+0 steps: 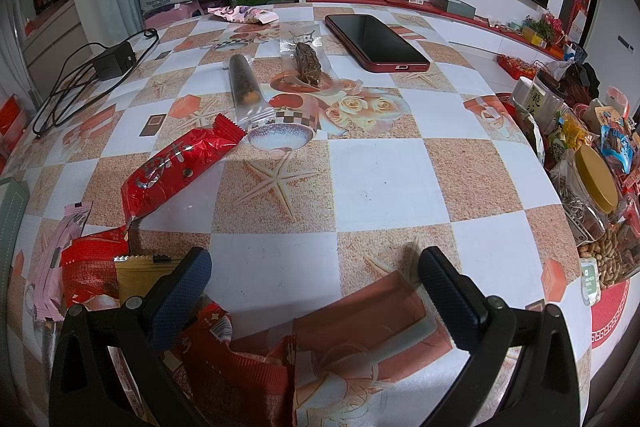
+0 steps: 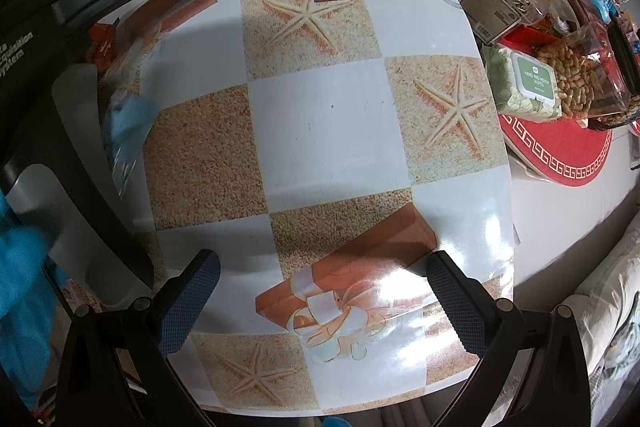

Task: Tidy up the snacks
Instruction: 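Move both tools toward the pile of wrapped snacks, then grasp the pink bar with the left tool while the right tool grasps the light-blue candy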

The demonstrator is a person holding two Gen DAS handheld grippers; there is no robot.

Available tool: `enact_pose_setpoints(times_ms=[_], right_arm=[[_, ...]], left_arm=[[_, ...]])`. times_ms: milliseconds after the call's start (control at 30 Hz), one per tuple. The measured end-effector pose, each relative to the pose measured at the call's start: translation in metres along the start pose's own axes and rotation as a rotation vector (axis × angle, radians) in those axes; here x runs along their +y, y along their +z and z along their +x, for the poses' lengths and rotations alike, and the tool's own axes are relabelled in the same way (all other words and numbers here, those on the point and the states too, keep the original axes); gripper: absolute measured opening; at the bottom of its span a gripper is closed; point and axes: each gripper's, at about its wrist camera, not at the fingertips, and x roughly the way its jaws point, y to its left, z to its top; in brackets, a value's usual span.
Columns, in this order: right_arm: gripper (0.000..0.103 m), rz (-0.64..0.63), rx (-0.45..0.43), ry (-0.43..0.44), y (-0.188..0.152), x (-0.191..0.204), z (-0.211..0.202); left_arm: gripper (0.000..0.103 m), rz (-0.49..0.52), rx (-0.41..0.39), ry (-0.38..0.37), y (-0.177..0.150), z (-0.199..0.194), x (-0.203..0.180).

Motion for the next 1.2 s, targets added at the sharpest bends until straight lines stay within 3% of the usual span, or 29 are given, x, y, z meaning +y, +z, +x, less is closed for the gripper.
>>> enact_pose_setpoints(times_ms=[233, 433, 567, 700, 800, 933, 1200], right_arm=[[0.103, -0.001, 0.023, -0.001, 0.006, -0.001, 0.002], [0.103, -0.001, 0.065, -0.002, 0.010, -0.001, 0.004], [0.103, -0.001, 0.086, -0.005, 0.010, -0.001, 0.004], [0.103, 0.003, 0.080, -0.002, 0.013, -0.003, 0.005], [0.103, 0.006, 0.077, -0.005, 0.012, -0.003, 0.005], [0.103, 0.009, 0.093, -0.008, 0.015, -0.003, 0.006], [0.103, 0.088, 0.156, 0.001, 0.023, -0.006, 0.005]], left_arm=[[0.103, 0.025, 0.023, -0.020, 0.001, 0.000, -0.001], [0.103, 0.119, 0.238, -0.065, 0.025, 0.016, -0.006], [0.103, 0.107, 0.405, -0.093, 0.035, 0.022, -0.008], [0.103, 0.134, 0.501, -0.113, 0.038, 0.027, -0.015], [0.103, 0.218, 0.577, -0.107, 0.042, 0.032, -0.017], [0.103, 0.191, 0.573, -0.133, 0.051, 0.005, 0.011], [0.103, 0.199, 0.537, -0.065, 0.050, -0.057, 0.101]])
